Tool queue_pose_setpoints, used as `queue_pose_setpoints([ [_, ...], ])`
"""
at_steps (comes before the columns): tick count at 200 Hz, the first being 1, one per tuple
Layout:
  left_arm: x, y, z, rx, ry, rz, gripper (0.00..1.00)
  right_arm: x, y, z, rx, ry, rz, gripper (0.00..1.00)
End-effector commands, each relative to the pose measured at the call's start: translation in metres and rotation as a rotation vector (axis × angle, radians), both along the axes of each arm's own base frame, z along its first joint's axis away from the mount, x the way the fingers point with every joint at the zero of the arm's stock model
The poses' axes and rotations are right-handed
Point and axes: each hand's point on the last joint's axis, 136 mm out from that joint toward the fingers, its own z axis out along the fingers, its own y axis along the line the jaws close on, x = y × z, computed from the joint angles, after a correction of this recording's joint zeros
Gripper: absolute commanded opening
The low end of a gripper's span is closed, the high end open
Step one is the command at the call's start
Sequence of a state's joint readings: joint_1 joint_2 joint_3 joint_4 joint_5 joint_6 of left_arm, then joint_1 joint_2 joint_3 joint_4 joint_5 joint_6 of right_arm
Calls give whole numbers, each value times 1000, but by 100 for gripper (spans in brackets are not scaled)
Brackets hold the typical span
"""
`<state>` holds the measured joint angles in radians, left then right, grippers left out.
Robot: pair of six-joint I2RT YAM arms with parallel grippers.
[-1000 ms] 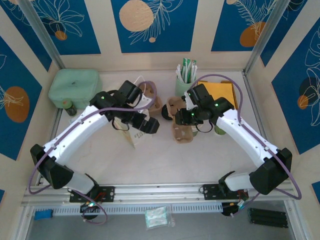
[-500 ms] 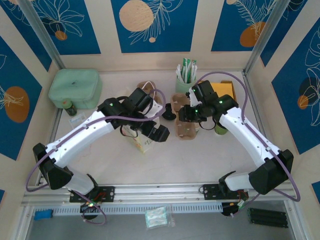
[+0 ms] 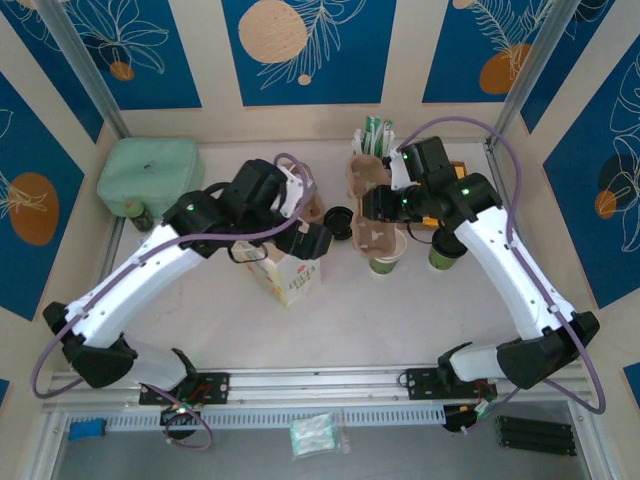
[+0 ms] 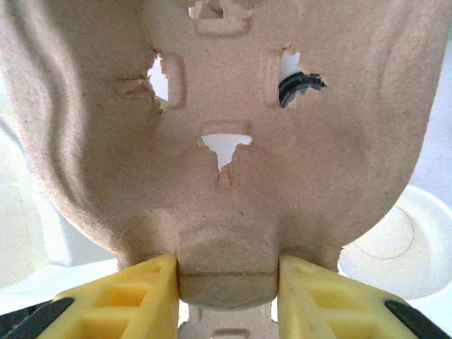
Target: Pack the takeout coffee
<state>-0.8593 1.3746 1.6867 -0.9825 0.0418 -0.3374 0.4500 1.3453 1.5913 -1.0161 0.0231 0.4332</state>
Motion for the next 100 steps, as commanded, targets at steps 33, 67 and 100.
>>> queue_pose_setpoints([
  [33,4,72,78,-112,-255,265,99,-6,5,69,55,-118,33,36],
  [67,-1,138,82,-93,-352,485,99,-14,33,104,85,-176,111,36],
  [100,-8,173,63,-80,-337,589,99,-18,74,117,64,-202,204,37],
])
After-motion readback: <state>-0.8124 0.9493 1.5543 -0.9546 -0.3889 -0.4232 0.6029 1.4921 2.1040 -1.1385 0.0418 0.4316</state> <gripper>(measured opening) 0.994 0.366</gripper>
